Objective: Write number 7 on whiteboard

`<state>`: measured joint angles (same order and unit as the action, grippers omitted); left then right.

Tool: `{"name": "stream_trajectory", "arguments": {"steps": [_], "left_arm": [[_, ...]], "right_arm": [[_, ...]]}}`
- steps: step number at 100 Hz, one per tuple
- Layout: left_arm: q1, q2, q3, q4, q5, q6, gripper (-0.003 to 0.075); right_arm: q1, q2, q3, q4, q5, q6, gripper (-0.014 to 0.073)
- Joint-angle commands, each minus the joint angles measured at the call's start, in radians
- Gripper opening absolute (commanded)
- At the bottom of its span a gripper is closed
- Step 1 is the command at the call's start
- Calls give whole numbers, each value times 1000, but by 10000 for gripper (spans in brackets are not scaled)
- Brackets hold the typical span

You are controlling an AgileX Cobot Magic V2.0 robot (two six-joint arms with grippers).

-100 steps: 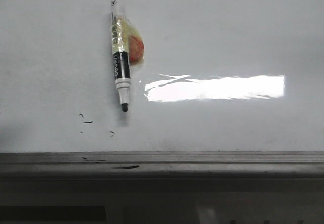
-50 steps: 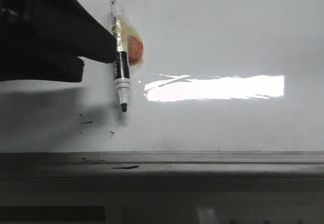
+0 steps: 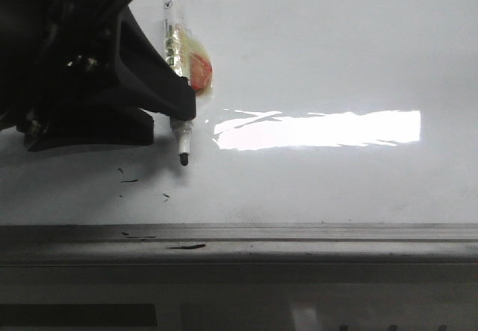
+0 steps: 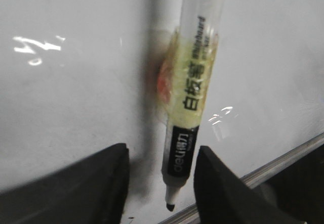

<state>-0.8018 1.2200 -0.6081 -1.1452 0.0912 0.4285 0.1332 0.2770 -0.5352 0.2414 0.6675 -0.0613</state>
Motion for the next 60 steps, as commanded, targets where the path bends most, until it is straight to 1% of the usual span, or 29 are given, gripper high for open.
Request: {"name": "stream_trajectory", "arguments": {"steps": [1, 4, 6, 12, 21, 26, 29, 30, 31, 33, 34, 35, 38, 43, 47, 50, 60], "left_arm": [[1, 17, -17, -21, -75, -1, 174], [1, 19, -17, -23, -75, -1, 127], [1, 19, -17, -23, -75, -1, 76], [1, 9, -17, -19, -66, -1, -22], [1, -14, -17, 38, -15, 24, -20], [0, -33, -17, 96, 33, 70, -20], [0, -45, -17, 121, 65, 118, -20], [0, -48, -17, 126, 82, 129, -20], [0, -55, -17, 135, 90, 153, -20], [0, -64, -17, 144, 115, 179, -20], [0, -67, -17, 144, 123, 206, -20], [0, -74, -17, 146, 140, 221, -20], [0, -86, -17, 146, 173, 296, -20], [0, -107, -15, 135, 221, 400, -20], [0, -121, -14, 122, 258, 474, -20], [0, -129, -14, 104, 283, 555, -20], [0, -141, -14, 13, 358, 781, -20]], "right_arm": [[-1, 21, -32, 2, -80, -12, 426], [-1, 21, -32, 2, -80, -12, 426], [-1, 21, -32, 2, -80, -12, 426], [1, 21, -32, 4, -80, -12, 426], [18, 21, -33, 26, -80, -54, 426], [34, 21, -33, 80, -76, -134, 426], [44, 21, -33, 127, -65, -213, 426], [50, 21, -33, 167, -60, -247, 426], [52, 21, -33, 167, -60, -264, 426], [61, 23, -33, 209, -49, -298, 426], [67, 23, -33, 239, -40, -349, 426], [70, 23, -33, 254, -35, -349, 426], [82, 29, -33, 312, -17, -426, 426], [102, 42, -33, 404, 25, -513, 426], [119, 59, -33, 467, 48, -557, 426], [129, 72, -33, 505, 64, -594, 426], [159, 120, -33, 622, 64, -668, 426]]}}
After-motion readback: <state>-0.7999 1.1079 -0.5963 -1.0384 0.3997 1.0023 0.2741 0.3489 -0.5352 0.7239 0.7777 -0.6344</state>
